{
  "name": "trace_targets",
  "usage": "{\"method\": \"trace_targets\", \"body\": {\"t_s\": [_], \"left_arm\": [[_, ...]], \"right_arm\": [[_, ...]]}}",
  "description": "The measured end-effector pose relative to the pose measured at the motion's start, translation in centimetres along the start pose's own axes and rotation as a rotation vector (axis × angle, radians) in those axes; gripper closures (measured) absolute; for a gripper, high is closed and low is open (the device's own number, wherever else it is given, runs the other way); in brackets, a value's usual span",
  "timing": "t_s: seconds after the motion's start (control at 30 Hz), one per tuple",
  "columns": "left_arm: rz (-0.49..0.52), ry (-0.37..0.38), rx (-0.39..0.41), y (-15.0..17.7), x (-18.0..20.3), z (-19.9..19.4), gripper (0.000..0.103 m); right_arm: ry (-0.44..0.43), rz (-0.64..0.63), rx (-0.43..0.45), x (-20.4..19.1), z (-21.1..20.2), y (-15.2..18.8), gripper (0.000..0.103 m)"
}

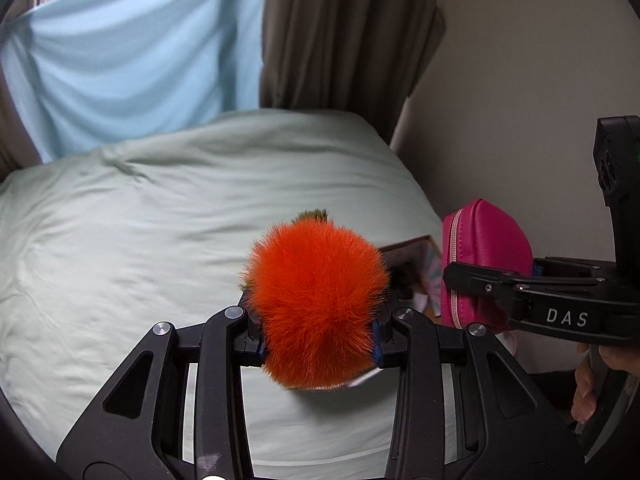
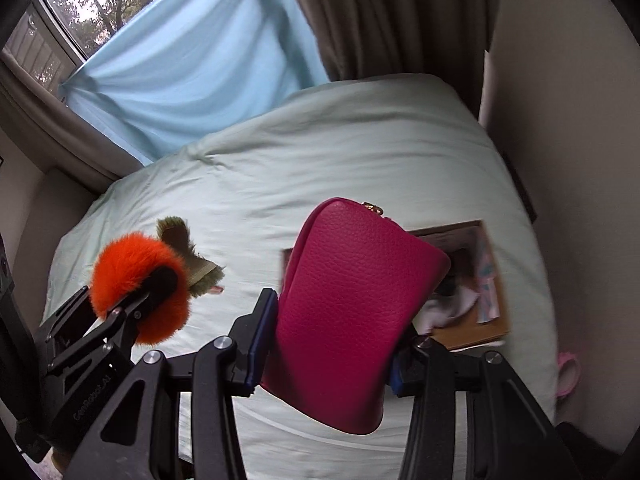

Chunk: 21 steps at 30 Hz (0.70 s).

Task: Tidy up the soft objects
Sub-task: 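Carry the orange pompom and pink pouch into the box and release them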

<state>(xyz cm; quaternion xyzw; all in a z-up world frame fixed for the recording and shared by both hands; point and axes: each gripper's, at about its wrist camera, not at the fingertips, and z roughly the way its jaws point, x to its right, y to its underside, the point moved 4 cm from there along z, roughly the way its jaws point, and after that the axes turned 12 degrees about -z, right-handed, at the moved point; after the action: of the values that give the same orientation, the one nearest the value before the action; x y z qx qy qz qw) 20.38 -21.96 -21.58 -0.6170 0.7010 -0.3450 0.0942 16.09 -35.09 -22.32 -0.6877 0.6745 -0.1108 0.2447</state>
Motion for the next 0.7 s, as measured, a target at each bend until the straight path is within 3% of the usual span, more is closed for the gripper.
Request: {"method": "trace_targets", "body": {"t_s": [0.33,0.7], "left_arm": [[-0.008,-0.053,-0.165,2.2,5.7,11.0,0.071],[0.011,-0.138,-0.341,3.6,4.0,21.3,0.071]], "right_arm": [[-0.013,-0.011,-0.096,9.4,5.4,1.7,0.060],[-0.039,0.018,-0.205,13.2,13.5,4.6,0.060]]}}
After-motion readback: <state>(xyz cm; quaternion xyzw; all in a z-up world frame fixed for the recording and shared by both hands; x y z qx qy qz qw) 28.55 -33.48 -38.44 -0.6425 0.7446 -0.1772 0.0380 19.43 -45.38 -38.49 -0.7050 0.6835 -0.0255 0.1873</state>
